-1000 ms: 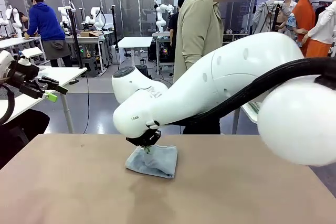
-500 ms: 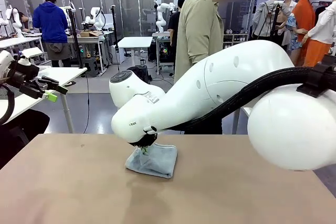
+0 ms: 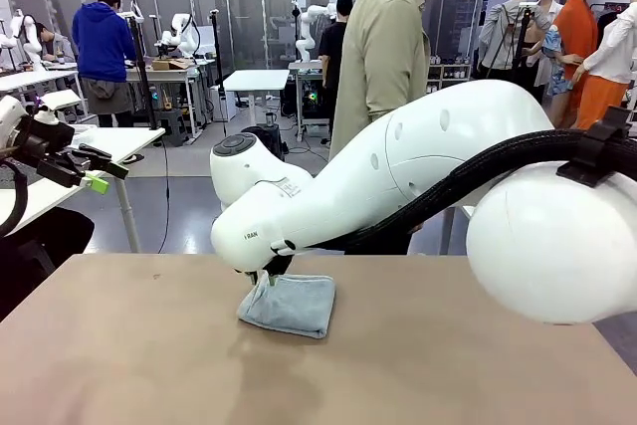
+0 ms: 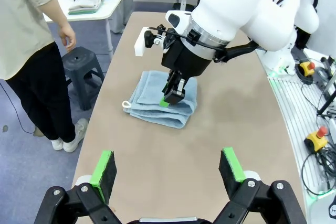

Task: Fold the towels and place them in the basket.
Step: When a person lays out a Towel with hook on the table, fold it in half twice, then place the folded Towel with hook on the right side of the table.

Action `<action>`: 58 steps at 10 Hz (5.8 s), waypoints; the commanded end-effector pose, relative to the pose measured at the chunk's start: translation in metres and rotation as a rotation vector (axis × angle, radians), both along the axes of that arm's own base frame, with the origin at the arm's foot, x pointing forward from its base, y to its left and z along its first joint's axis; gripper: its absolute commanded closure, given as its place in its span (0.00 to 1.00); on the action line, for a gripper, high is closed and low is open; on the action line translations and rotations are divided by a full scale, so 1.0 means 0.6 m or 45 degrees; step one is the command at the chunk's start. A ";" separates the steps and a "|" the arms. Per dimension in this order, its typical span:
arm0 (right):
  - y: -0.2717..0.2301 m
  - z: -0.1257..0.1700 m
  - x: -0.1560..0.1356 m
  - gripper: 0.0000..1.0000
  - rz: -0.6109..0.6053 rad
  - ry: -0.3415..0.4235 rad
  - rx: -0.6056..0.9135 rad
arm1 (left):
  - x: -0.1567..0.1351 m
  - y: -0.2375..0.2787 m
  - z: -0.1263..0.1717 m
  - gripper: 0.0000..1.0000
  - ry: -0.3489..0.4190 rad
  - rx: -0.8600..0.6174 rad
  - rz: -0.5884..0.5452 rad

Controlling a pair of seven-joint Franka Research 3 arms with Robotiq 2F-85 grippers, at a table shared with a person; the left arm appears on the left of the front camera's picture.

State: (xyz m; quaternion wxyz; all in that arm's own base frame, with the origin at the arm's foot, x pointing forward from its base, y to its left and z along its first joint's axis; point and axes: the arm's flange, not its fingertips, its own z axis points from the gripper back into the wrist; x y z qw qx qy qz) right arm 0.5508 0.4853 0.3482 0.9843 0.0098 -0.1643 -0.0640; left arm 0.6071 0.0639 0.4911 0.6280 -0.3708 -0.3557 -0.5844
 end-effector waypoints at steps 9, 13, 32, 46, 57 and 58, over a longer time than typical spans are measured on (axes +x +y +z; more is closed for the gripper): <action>-0.259 0.263 -0.108 0.06 0.120 0.216 0.160 | -0.001 0.000 0.000 0.00 0.001 0.013 -0.010; -0.340 0.288 -0.113 0.06 0.233 0.212 0.143 | -0.001 0.000 0.000 0.00 0.001 0.013 -0.010; -0.312 0.222 -0.128 0.05 0.116 0.160 0.164 | -0.001 0.000 0.000 0.00 0.001 0.013 -0.010; -0.315 -0.044 -0.053 0.05 -0.139 0.221 0.457 | -0.001 0.000 0.000 0.00 0.001 0.013 -0.010; -0.296 -0.098 -0.015 0.05 0.065 0.128 0.384 | -0.001 0.000 0.000 0.00 0.001 0.013 -0.010; -0.295 -0.101 -0.014 0.25 0.064 0.118 0.383 | -0.001 0.000 0.000 0.00 0.001 0.013 -0.010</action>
